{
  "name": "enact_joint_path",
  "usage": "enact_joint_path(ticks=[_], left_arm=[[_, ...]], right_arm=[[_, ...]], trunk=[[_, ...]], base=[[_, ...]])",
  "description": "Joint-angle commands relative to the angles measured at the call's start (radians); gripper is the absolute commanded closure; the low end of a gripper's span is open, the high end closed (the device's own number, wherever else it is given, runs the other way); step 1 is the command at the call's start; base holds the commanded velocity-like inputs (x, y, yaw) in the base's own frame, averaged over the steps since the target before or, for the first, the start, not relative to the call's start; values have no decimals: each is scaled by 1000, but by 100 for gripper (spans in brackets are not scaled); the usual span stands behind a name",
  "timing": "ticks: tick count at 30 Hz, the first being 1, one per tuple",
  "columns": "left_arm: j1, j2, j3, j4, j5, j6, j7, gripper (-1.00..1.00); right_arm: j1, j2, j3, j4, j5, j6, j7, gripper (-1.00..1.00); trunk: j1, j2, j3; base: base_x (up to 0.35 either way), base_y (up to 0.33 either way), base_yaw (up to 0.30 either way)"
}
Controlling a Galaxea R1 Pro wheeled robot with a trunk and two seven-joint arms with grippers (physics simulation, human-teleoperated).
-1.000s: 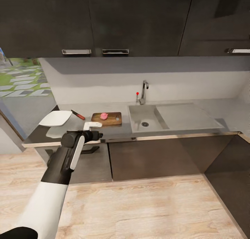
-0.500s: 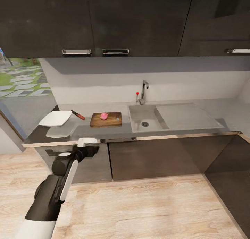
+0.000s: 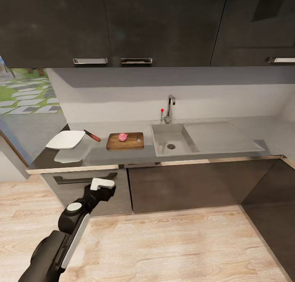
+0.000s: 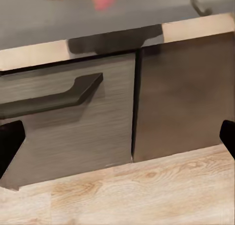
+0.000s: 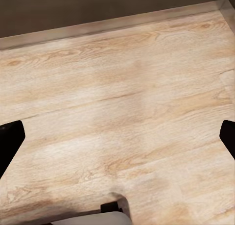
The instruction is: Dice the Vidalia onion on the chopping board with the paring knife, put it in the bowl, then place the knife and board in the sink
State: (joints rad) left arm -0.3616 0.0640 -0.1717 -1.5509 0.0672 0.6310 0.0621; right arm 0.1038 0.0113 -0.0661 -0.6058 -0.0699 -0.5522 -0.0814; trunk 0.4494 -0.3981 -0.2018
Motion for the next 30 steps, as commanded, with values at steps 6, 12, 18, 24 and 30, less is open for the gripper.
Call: enact_joint_path(ticks=[6,12,18,24,30], left_arm=[[10,37,-18,71,118,-12,6,-100],[10,39,-19,150,188,-13,5,-100],[10,39,-20,183,192,-15,5,-100],[10,39,-19,218,194,-18,5,-100],[10,39,-19,228,195,-19,4,-100]], right_arm=[[0,1,-1,-2,-7,-4,2,-100],[0,0,-3,78,-7,-5,-2,-100],[0,0,-3,157,-8,-6,-1,-100],[0,-4,-8,247,-8,-3,-6,-100],[0,-4,-5,314,-8,-2,-5,-100]], trunk=[[1,-2,-2],[1,-2,-2],[1,-2,-2],[1,-2,-2],[1,-2,-2]], base=[[0,0,0],[0,0,0],[0,0,0],[0,0,0],[0,0,0]])
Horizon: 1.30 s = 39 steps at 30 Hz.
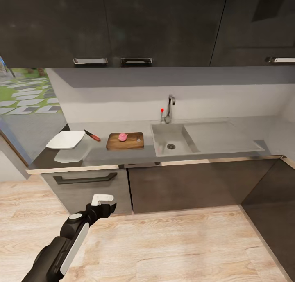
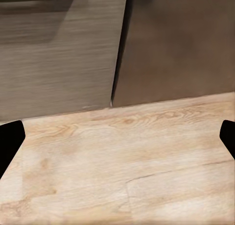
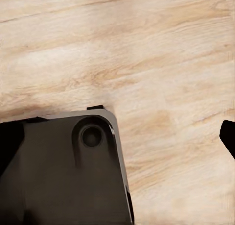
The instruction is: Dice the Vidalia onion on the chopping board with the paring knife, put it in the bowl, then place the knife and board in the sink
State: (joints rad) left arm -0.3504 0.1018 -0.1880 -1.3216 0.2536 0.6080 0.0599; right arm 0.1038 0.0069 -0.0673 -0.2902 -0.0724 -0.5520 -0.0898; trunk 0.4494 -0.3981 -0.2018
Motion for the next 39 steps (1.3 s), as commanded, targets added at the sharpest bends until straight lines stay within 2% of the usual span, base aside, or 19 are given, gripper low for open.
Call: enact_joint_path(ticks=[1,5,13,21,24,26,28,34,36,37,39], left_arm=[[-1,1,-2,-1,9,4,6,-100],[-1,1,-2,3,8,3,6,-100],[-1,2,2,12,7,-1,5,-100],[-1,4,3,21,6,-34,6,-100],[-1,7,3,41,6,-64,6,-100],[-1,7,2,68,4,-100,7,-100],[-1,8,2,102,-9,-163,8,-100],[0,8,5,165,-21,-259,9,-100],[0,15,20,206,-23,-284,9,-100],[0,34,36,229,-22,-295,9,-100],[0,51,40,224,-23,-297,8,-100]], right_arm=[[1,3,-3,9,-6,-2,4,-100],[1,9,-2,24,-6,-2,8,-100],[1,4,-4,28,-6,-2,7,-100],[1,9,-2,28,-6,-2,8,-100],[1,8,-3,28,-6,-2,8,-100],[0,7,-3,28,-6,-2,7,-100],[0,7,-4,28,-6,-2,7,-100],[1,8,-2,28,-6,-2,7,-100],[1,8,-2,28,-6,-2,7,-100],[1,8,-3,28,-6,-2,7,-100],[1,7,-3,28,-6,-2,7,-100]], trunk=[[1,-2,-2],[1,-2,-2],[1,-2,-2],[1,-2,-2],[1,-2,-2],[1,-2,-2],[1,-2,-2],[1,-2,-2],[1,-2,-2],[1,-2,-2],[1,-2,-2]], base=[[0,0,0],[0,0,0],[0,0,0],[0,0,0],[0,0,0],[0,0,0],[0,0,0],[0,0,0],[0,0,0],[0,0,0],[0,0,0]])
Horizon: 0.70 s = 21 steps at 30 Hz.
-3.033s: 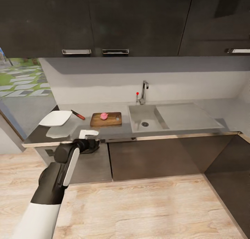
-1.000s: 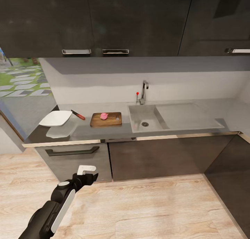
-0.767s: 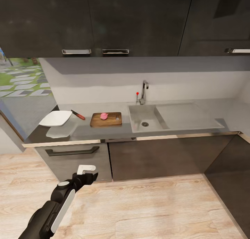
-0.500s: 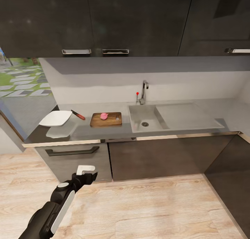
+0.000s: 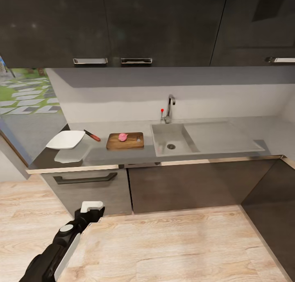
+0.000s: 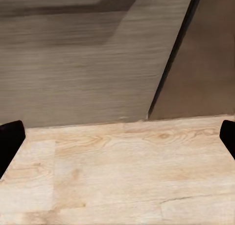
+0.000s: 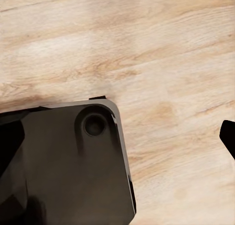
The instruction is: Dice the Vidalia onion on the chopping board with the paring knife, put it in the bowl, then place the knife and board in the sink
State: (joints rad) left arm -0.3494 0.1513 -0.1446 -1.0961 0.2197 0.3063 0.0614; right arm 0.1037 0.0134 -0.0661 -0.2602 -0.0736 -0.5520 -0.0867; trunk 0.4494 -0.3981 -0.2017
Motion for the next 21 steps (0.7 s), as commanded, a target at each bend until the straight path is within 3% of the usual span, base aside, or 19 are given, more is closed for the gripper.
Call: enact_joint_path(ticks=[1,3,7,9,11,13,14,16,18,21], left_arm=[[-1,5,-3,-6,9,4,6,-100],[0,7,0,-17,-3,2,5,-100],[28,-12,10,-34,-72,-1,0,-100],[61,-39,49,-48,-118,-3,-2,-100],[115,-90,134,-67,-203,-25,-9,-100],[144,-116,173,-76,-258,-51,-20,-100],[174,-142,202,-84,-309,-83,-36,-100],[224,-173,228,-95,-360,-131,-53,-100],[278,-191,241,-110,-386,-164,-57,-100],[353,-208,249,-154,-396,-184,-57,-100]], right_arm=[[1,1,-4,-2,-5,-2,4,-100],[1,1,-4,-2,-5,-2,4,-100],[0,1,-4,-2,-5,-2,4,-100],[0,2,-3,-2,-5,-2,4,-100],[0,2,-3,-2,-5,-2,4,-100],[0,2,-4,-2,-5,-2,4,-100],[0,2,-4,-2,-5,-2,4,-100],[1,1,-4,-2,-5,-2,4,-100],[1,1,-4,-2,-5,-2,4,-100],[1,1,-4,-2,-5,-2,4,-100]], trunk=[[1,-2,-2],[1,-2,-2],[1,-2,-2],[1,-2,-2],[1,-2,-2],[1,-2,-2],[1,-2,-2],[1,-2,-2],[1,-2,-2],[1,-2,-2]], base=[[0,0,0],[0,0,0],[0,0,0],[0,0,0],[0,0,0],[0,0,0],[0,0,0],[0,0,0],[0,0,0],[0,0,0]])
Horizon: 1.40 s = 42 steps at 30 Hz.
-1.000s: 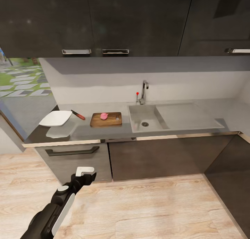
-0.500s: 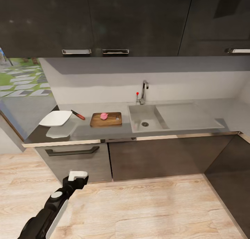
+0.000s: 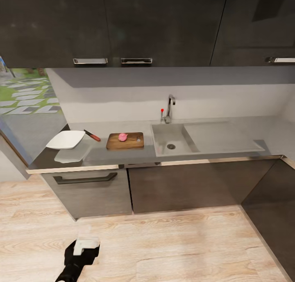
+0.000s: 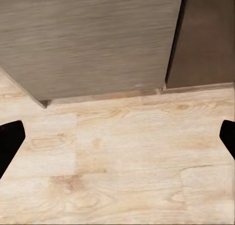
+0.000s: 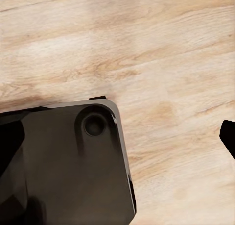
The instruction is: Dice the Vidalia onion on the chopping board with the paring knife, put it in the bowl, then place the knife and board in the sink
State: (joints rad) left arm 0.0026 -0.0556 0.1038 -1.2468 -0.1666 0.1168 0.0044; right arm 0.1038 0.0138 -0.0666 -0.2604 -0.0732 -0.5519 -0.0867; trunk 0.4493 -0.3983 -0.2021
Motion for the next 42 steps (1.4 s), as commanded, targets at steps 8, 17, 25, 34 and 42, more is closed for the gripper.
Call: enact_joint_path(ticks=[8,17,25,34,42], left_arm=[[171,-21,9,-107,9,-16,2,-100],[203,-10,75,-3,44,-81,-8,-100],[204,5,88,107,54,-132,-14,-100],[204,12,80,213,57,-137,-16,-100],[204,11,72,292,56,-138,-17,-100]], right_arm=[[1,1,-4,-2,-5,-2,4,-100],[1,1,-4,-2,-5,-2,4,-100],[1,1,-4,-2,-5,-2,4,-100],[1,1,-4,-2,-5,-2,4,-100],[1,1,-4,-2,-5,-2,4,-100]], trunk=[[1,-2,-1],[1,-2,-1],[1,-2,-1],[1,-2,-1],[1,-2,-1]], base=[[0,0,0],[0,0,0],[0,0,0],[0,0,0],[0,0,0]])
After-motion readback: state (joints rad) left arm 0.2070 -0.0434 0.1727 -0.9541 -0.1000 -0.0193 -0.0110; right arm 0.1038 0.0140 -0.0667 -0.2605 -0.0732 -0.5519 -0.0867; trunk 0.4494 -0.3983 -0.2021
